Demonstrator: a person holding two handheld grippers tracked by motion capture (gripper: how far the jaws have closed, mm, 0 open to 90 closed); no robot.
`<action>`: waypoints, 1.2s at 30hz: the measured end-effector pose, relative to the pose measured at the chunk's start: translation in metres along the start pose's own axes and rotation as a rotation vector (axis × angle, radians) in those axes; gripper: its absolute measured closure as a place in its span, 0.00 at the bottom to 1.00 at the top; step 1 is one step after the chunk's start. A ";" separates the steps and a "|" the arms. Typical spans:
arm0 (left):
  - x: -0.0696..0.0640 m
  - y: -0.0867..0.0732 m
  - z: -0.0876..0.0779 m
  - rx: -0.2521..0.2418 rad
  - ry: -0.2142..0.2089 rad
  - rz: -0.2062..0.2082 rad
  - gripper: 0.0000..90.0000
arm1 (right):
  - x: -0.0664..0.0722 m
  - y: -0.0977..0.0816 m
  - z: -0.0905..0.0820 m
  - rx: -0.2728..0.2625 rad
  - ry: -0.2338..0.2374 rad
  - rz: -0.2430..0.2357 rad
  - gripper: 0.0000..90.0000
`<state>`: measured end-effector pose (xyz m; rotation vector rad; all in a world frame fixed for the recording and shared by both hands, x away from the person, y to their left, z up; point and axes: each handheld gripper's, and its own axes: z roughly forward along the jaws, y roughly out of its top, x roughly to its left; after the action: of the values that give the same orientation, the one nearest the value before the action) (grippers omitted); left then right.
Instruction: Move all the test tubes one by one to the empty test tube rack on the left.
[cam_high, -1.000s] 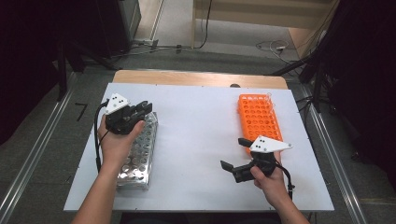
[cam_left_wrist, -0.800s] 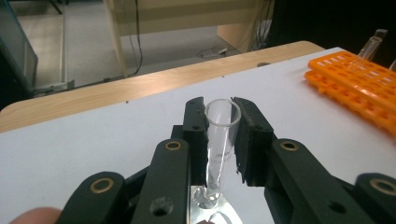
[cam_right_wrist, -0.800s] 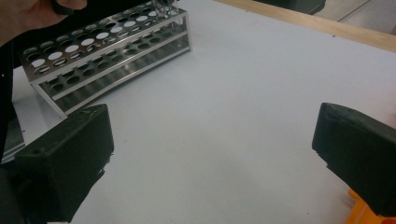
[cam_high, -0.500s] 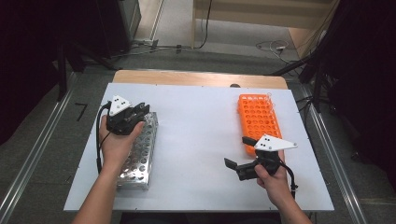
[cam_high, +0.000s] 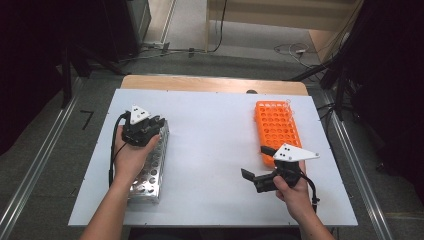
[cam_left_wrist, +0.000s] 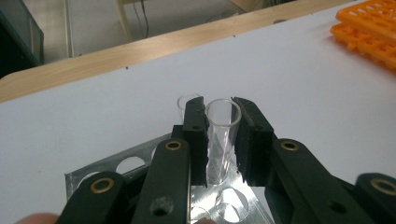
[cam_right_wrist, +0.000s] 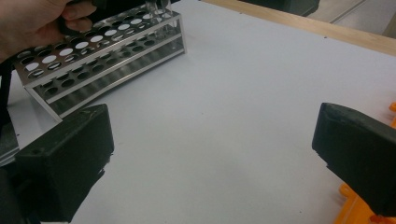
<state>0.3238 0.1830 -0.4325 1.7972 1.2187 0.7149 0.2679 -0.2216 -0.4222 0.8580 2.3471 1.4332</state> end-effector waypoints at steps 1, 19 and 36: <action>0.000 -0.001 0.001 0.005 0.000 -0.003 0.84 | 0.000 0.000 0.000 0.001 -0.004 0.001 0.00; 0.002 -0.001 0.000 0.064 -0.031 -0.031 0.77 | -0.025 -0.003 -0.013 -0.011 -0.060 0.043 0.00; -0.005 0.003 -0.028 -0.027 -0.117 -0.121 0.25 | -0.044 0.000 -0.021 -0.027 -0.114 0.057 0.00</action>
<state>0.3006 0.1867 -0.4161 1.7030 1.2224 0.5479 0.2919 -0.2631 -0.4162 0.9801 2.2313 1.3956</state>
